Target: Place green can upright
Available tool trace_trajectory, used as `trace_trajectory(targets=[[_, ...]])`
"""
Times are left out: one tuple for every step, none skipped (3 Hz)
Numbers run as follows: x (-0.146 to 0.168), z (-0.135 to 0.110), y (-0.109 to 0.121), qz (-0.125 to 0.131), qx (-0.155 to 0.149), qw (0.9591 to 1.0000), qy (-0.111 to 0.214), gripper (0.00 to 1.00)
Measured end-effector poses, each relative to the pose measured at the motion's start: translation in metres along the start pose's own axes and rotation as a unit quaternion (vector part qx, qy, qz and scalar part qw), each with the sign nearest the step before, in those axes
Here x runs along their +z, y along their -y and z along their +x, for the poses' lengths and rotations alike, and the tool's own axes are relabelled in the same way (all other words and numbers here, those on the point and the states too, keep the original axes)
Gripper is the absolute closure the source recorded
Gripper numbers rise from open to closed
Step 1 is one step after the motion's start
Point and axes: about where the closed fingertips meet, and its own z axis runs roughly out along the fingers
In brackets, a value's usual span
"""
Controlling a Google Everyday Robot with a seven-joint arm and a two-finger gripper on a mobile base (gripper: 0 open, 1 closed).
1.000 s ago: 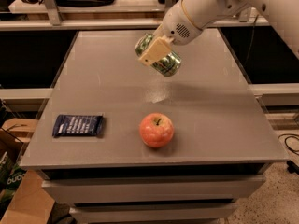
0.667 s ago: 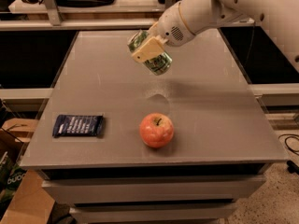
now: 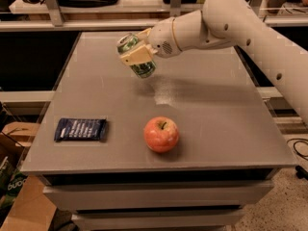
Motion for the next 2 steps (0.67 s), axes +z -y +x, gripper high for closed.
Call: trace_trajectory(targets=[[-0.0002,0.0000,-0.0003,0.000,0.000,1.0000,-0.001,1.00],[0.0034,-0.0044,-0.0047,0.000,-0.002,0.9999,0.017,1.00]])
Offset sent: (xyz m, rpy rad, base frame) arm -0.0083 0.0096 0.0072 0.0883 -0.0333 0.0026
